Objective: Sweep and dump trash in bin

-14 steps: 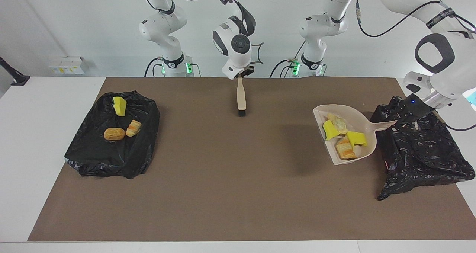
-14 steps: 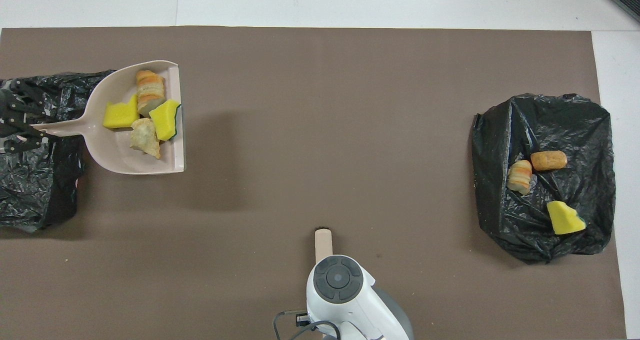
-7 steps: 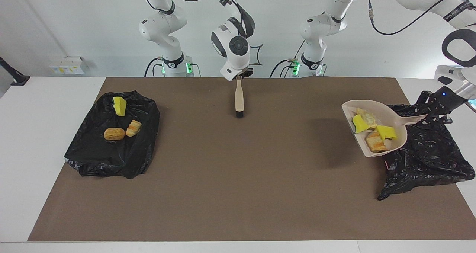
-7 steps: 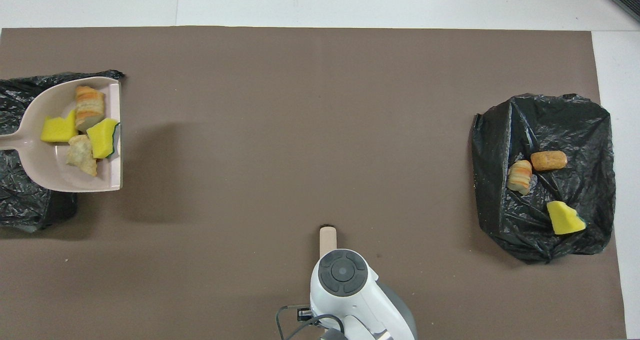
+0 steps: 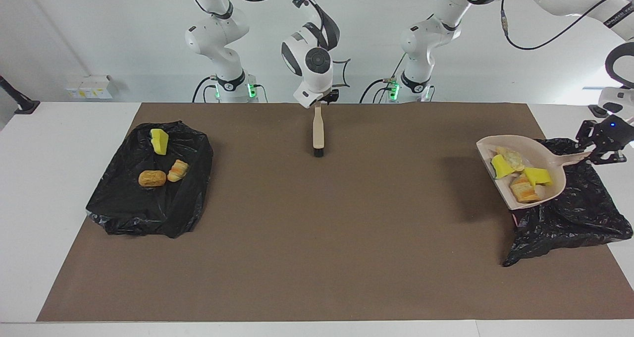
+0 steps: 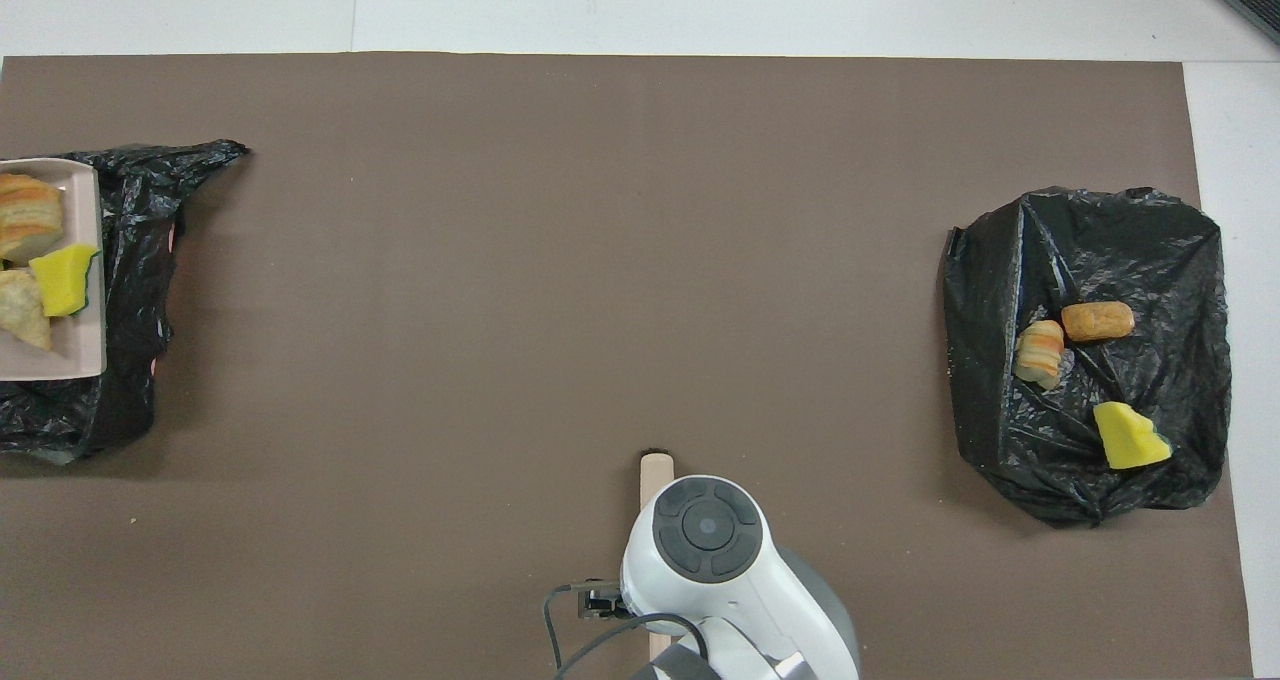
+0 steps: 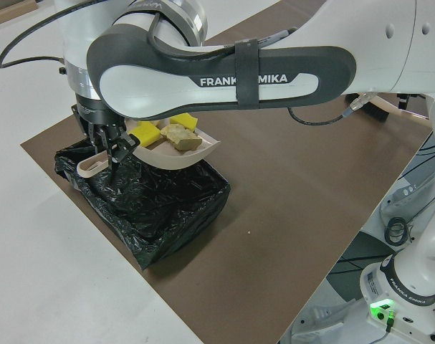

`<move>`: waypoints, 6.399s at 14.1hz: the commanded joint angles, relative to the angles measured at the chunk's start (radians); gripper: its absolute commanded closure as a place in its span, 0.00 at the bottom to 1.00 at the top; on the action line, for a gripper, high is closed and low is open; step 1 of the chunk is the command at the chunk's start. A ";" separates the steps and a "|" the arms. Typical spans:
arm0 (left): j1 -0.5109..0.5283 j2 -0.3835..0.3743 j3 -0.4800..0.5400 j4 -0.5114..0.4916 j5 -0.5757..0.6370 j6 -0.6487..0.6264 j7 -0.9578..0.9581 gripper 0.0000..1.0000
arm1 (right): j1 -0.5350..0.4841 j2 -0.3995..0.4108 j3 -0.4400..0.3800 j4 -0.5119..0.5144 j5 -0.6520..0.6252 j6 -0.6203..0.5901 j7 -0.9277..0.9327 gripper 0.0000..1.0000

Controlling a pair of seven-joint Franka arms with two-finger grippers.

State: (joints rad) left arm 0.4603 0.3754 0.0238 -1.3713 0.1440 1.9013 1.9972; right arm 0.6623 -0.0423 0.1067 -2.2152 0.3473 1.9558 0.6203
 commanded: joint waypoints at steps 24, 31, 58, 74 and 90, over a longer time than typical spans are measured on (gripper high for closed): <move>-0.414 -0.325 -0.021 -0.361 1.019 -0.189 -0.695 1.00 | -0.610 -0.145 0.004 0.290 -0.346 -0.198 -0.373 0.00; -0.497 -0.325 -0.022 -0.361 0.682 -0.220 -0.853 1.00 | -0.725 -0.100 0.019 0.442 -0.366 -0.258 -0.524 0.00; -1.081 0.043 -0.045 -0.042 -0.153 -0.202 -2.368 1.00 | -0.590 -0.073 -0.180 0.603 -0.369 -0.465 -0.637 0.00; -1.073 0.028 -0.027 -0.089 -0.159 -0.059 -2.507 0.01 | -0.598 -0.094 -0.185 0.589 -0.389 -0.477 -0.639 0.00; -0.540 -0.170 0.016 -0.091 -0.188 -0.244 -1.784 0.00 | -0.598 -0.096 -0.188 0.585 -0.376 -0.446 -0.637 0.00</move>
State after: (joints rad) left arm -0.1174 0.2479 0.0472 -1.4298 -0.0273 1.6871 0.1803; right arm 0.0719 -0.1191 -0.0829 -1.6083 -0.0243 1.4920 0.0148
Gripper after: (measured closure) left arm 0.000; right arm 0.000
